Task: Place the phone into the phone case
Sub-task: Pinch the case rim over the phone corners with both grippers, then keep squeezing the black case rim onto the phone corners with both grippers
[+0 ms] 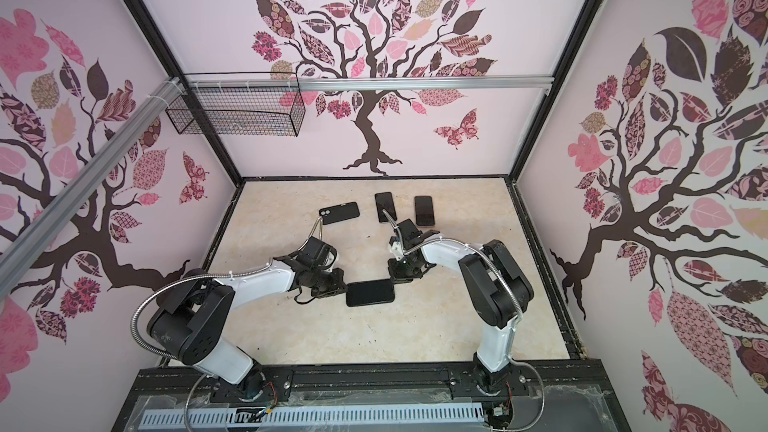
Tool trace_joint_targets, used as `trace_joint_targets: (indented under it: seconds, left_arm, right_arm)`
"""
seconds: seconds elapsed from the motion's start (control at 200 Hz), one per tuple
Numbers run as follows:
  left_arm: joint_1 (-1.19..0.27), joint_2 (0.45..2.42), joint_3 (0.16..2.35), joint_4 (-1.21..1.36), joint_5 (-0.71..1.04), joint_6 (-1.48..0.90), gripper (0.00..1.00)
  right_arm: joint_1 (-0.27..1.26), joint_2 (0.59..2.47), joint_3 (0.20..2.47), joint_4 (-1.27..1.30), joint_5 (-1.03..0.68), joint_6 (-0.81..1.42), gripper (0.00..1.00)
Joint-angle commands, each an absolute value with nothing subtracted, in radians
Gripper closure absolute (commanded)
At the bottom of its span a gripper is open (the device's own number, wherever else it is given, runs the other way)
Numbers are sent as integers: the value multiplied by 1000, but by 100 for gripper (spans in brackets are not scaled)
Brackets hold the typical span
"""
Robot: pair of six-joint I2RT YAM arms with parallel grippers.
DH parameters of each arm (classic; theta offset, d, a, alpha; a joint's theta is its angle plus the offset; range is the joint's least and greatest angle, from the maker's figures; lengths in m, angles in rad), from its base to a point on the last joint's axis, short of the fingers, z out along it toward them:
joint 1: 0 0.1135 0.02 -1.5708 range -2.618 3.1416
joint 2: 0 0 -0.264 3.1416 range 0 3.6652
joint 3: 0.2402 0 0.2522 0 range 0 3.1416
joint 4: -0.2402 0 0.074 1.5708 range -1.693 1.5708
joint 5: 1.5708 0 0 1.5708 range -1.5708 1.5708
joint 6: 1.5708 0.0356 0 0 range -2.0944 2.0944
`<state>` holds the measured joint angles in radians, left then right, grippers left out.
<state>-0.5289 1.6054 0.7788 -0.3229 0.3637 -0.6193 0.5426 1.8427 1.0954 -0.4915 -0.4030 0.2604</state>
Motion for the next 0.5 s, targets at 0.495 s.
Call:
trace_joint_targets:
  seconds: [0.495]
  left_arm:
    - [-536, 1657, 753, -330, 332, -604, 93]
  right_arm:
    - [674, 2092, 1049, -348, -342, 268, 91]
